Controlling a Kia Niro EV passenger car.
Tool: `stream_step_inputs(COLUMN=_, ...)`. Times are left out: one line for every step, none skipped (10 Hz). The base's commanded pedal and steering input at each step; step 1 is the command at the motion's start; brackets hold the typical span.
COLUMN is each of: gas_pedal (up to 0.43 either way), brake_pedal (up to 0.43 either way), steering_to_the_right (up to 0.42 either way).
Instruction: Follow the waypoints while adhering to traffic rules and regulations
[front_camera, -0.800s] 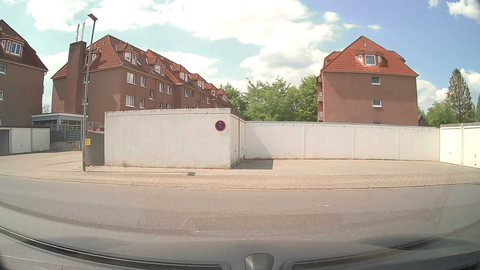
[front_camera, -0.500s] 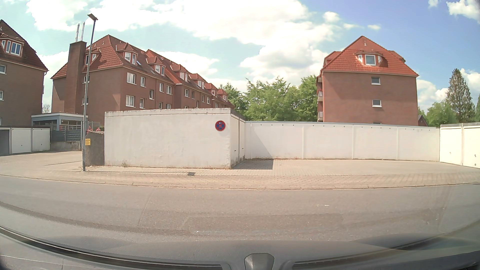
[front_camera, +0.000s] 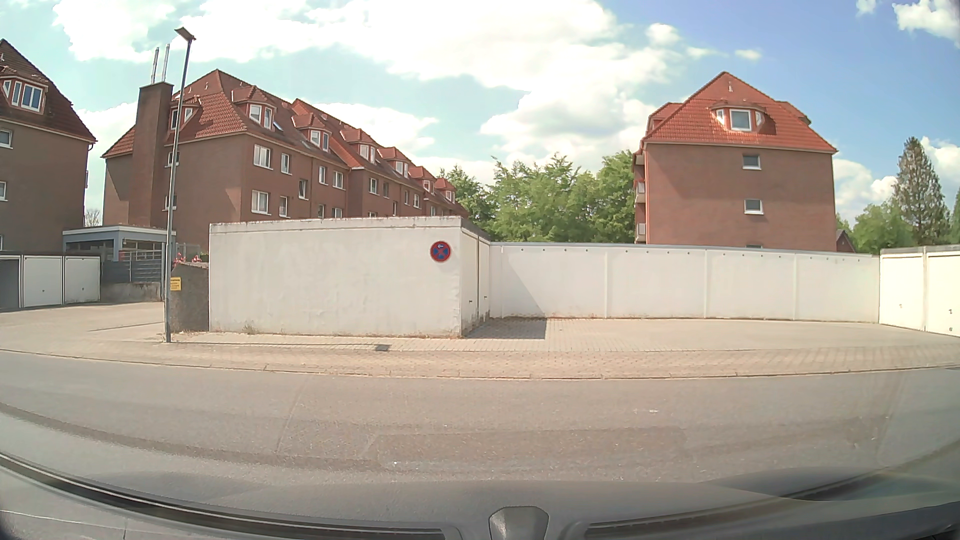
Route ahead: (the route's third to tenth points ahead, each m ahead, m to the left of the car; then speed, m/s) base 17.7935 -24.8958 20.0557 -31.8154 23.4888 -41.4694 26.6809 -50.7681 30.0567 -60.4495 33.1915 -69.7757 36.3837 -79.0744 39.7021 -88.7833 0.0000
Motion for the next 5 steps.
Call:
stream_step_inputs(gas_pedal=0.0, brake_pedal=0.567, steering_to_the_right=-0.004)
stream_step_inputs(gas_pedal=0.0, brake_pedal=0.567, steering_to_the_right=-0.004)
stream_step_inputs(gas_pedal=0.0, brake_pedal=0.567, steering_to_the_right=-0.004)
stream_step_inputs(gas_pedal=0.0, brake_pedal=0.567, steering_to_the_right=-0.004)
stream_step_inputs(gas_pedal=0.0, brake_pedal=0.567, steering_to_the_right=-0.004)
